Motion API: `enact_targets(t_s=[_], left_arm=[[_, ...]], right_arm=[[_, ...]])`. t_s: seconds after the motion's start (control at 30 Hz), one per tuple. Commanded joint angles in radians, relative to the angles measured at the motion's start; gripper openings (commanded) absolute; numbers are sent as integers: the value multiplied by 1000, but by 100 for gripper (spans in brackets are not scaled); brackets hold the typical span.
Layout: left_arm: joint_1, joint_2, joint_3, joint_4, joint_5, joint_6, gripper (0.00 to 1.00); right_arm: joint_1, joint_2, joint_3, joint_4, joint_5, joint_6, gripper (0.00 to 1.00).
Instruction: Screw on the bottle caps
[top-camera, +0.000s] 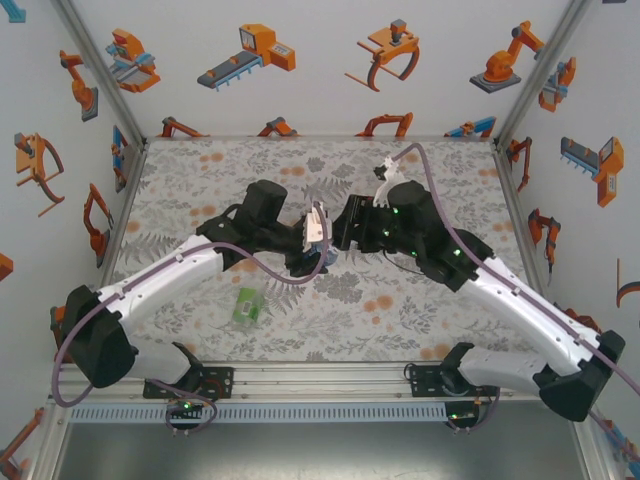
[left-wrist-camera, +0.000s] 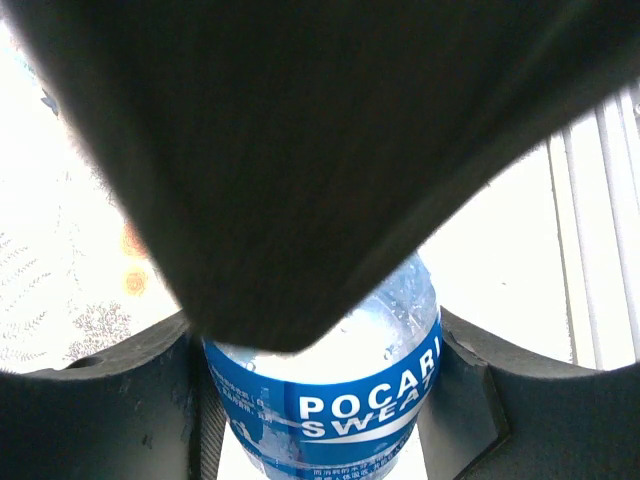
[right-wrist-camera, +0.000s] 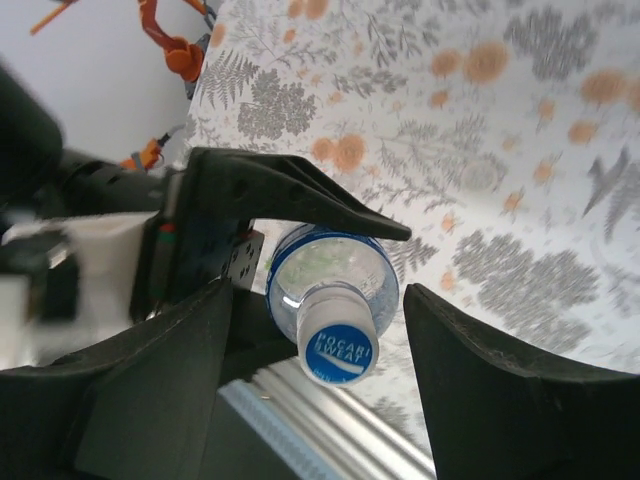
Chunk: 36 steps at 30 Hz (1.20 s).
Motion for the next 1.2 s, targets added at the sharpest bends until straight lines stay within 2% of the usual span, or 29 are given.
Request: enact_targets(t_s=[0.0,0.3,0.4,0.63,0.93,1.17], left_arm=[[-2,-45,27,-32,60,29,0],[-2,-113,16,-98,198,46,0],[-3,-130,13,-126,224,51,0],[-13,-158,2,-142,231,41,0],[-18,-169,-7,-142,231,38,0],[-18,-171,-3,-142,227,41,0]], right_arm=[[1,-59,50,-27,-71,-345,64],[1,-155,26,-103,-492,-1035,61],[1,-159,26,-106,-561,-1116,61],[2,-120,40,-63,-674,-1116,50],[11,-98,10,25,-670,-1073,45],[20,-75,6,18,-658,-1065,37]])
